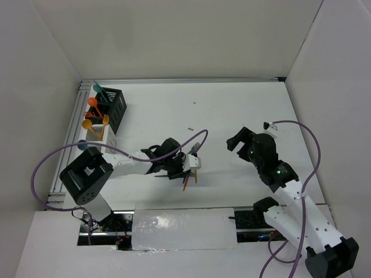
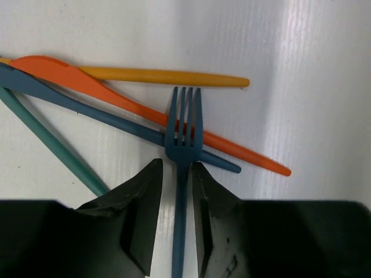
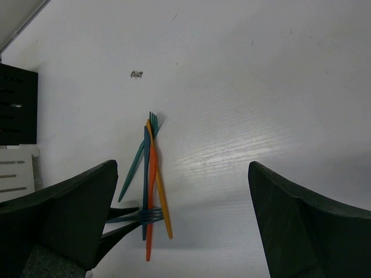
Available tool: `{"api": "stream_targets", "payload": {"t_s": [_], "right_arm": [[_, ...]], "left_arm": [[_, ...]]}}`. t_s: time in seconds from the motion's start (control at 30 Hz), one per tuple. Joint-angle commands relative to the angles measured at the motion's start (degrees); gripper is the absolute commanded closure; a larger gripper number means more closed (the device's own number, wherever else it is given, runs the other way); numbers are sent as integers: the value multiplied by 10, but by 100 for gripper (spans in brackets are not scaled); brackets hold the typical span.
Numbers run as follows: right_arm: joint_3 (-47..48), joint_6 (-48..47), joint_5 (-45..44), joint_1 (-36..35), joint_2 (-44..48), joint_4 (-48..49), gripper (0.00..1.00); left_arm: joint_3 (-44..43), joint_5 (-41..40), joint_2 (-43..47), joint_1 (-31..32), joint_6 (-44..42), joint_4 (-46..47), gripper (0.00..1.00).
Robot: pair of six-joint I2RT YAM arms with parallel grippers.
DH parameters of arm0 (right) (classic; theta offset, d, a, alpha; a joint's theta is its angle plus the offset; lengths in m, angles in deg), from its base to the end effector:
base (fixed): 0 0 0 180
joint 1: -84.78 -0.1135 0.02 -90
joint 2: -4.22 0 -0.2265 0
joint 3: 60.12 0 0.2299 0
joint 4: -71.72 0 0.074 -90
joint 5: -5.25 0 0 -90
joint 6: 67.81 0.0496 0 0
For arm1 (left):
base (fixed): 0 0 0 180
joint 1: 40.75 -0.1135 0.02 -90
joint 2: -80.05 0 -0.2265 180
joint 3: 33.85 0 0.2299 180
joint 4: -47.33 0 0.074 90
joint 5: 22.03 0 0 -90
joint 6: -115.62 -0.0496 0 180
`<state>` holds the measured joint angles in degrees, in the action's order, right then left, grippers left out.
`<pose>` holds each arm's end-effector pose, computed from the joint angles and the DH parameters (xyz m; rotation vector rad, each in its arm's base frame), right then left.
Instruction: Sort the eating utensils into containers
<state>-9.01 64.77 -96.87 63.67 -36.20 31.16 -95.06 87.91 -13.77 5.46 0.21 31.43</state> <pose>0.1714 0.0550 0.2420 0.5198 2.0467 0.4537 0.2014 -0.2345 0.1252 1.5518 1.8745 -0.5858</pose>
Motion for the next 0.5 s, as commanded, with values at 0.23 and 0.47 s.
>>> {"api": "stream_targets", "payload": {"t_s": [0.23, 0.47], "right_arm": [[-2, 16, -37, 3, 53, -32, 0], [-7, 20, -37, 1, 66, -25, 0]], "left_arm": [[2, 21, -32, 7, 5, -23, 91], [-42, 51, 22, -54, 71, -43, 99]]}}
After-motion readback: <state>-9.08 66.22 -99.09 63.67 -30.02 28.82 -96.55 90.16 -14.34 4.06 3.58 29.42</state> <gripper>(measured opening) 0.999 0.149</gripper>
